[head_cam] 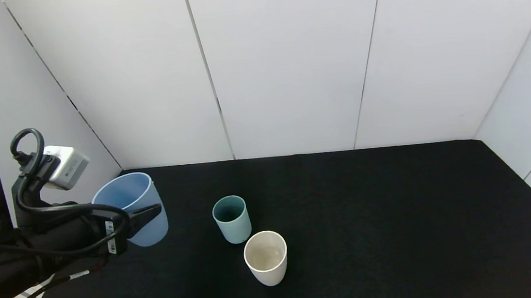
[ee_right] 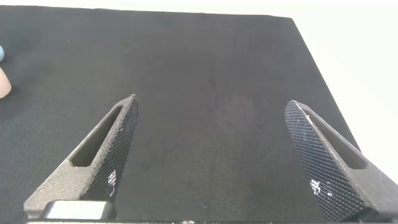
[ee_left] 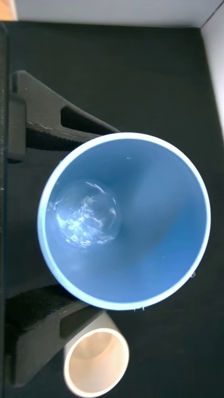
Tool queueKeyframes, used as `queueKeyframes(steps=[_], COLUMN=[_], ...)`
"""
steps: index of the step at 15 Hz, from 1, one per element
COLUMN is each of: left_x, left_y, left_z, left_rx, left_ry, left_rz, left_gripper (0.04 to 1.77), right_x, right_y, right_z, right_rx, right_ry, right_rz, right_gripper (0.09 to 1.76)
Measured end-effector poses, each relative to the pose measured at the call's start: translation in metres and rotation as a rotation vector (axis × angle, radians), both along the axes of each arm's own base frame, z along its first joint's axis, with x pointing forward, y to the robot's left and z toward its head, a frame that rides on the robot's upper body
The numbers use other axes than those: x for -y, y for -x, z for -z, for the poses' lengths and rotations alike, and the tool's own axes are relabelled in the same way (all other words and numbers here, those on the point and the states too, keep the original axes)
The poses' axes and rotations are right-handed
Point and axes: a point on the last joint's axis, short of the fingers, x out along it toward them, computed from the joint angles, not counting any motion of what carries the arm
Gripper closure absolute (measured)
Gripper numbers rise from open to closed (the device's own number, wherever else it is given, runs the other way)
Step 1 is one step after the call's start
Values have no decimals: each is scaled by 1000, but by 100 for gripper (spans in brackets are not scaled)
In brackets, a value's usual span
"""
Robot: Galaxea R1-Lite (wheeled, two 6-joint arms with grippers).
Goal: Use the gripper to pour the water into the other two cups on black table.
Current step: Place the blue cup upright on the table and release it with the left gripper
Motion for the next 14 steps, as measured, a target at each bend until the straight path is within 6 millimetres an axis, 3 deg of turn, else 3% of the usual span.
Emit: queueKeyframes(steps=[6,14], left_x=[2,9], left_y=[-26,-76], left_z=[41,86], left_rx=[-118,-94], left_ry=[42,51], left_rz=[-41,-48], left_gripper=[59,59], right_x=[0,0], right_y=[0,0], right_z=[0,0], right_rx=[0,0], right_ry=[0,0], right_rz=[0,0], right_gripper=[14,14])
